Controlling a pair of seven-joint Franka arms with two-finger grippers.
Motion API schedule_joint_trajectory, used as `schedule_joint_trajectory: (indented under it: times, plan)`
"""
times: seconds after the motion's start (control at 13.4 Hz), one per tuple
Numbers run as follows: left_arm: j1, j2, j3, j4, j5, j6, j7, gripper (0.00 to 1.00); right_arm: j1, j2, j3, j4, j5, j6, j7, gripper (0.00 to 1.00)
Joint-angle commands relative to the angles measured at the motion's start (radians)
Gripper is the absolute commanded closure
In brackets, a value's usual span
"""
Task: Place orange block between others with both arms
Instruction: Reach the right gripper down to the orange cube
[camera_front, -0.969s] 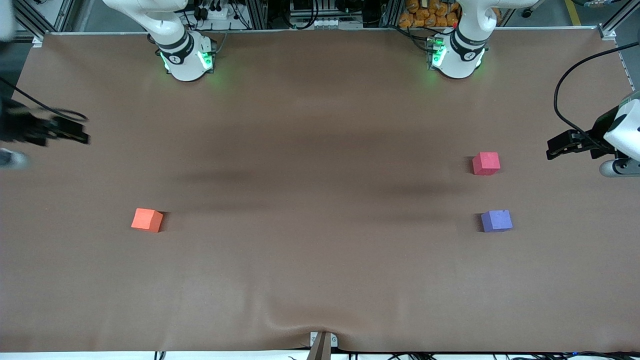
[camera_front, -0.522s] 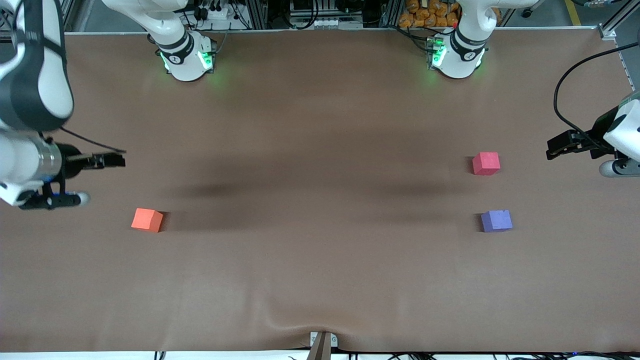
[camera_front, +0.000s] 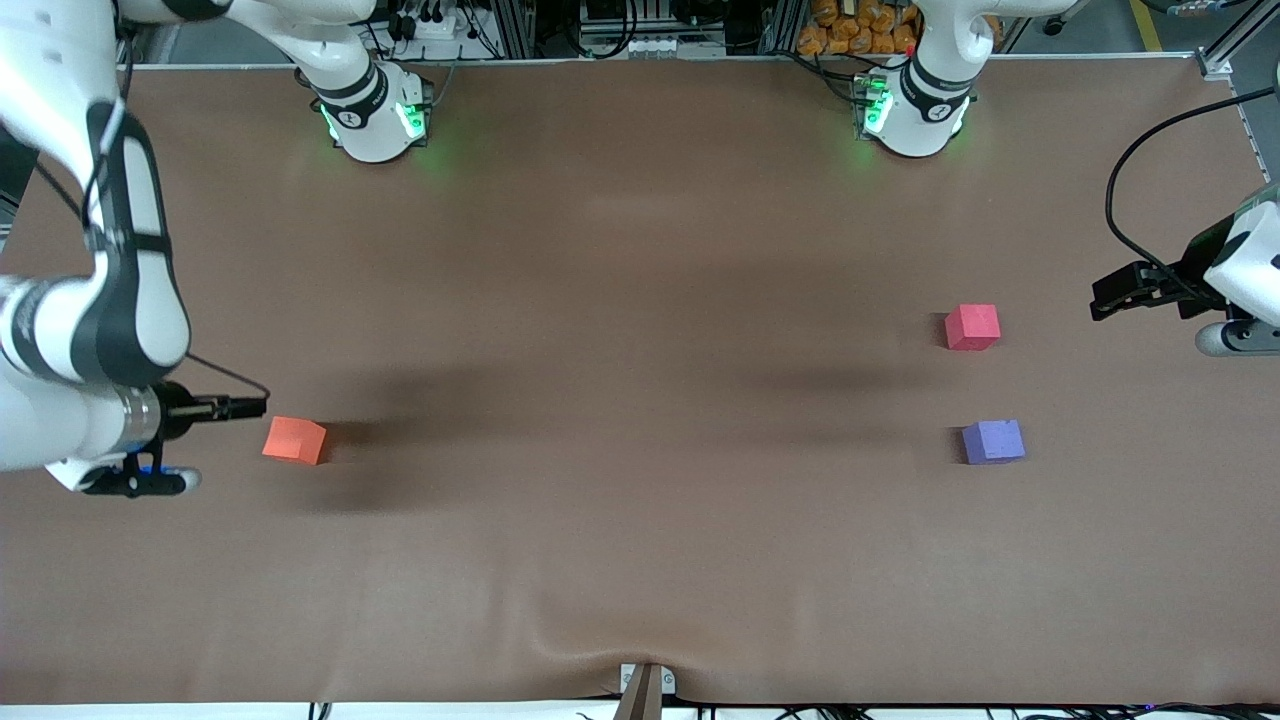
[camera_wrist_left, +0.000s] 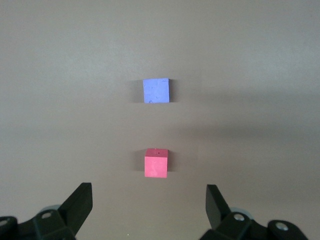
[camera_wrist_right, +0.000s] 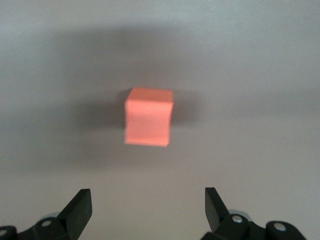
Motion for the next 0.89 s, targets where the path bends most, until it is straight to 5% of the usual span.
schedule_joint_trajectory:
  times: [0.0, 0.82]
  plan:
    - [0.0, 0.008, -0.001, 0.015, -0.012, -0.011, -0.019, 0.0, -0.06, 0.036, 0.013, 0.045, 0.005, 0.045, -0.002, 0.0]
    - [0.0, 0.011, -0.001, 0.015, -0.012, -0.011, -0.019, 0.0, -0.019, 0.162, 0.013, 0.039, -0.009, 0.206, 0.007, 0.0]
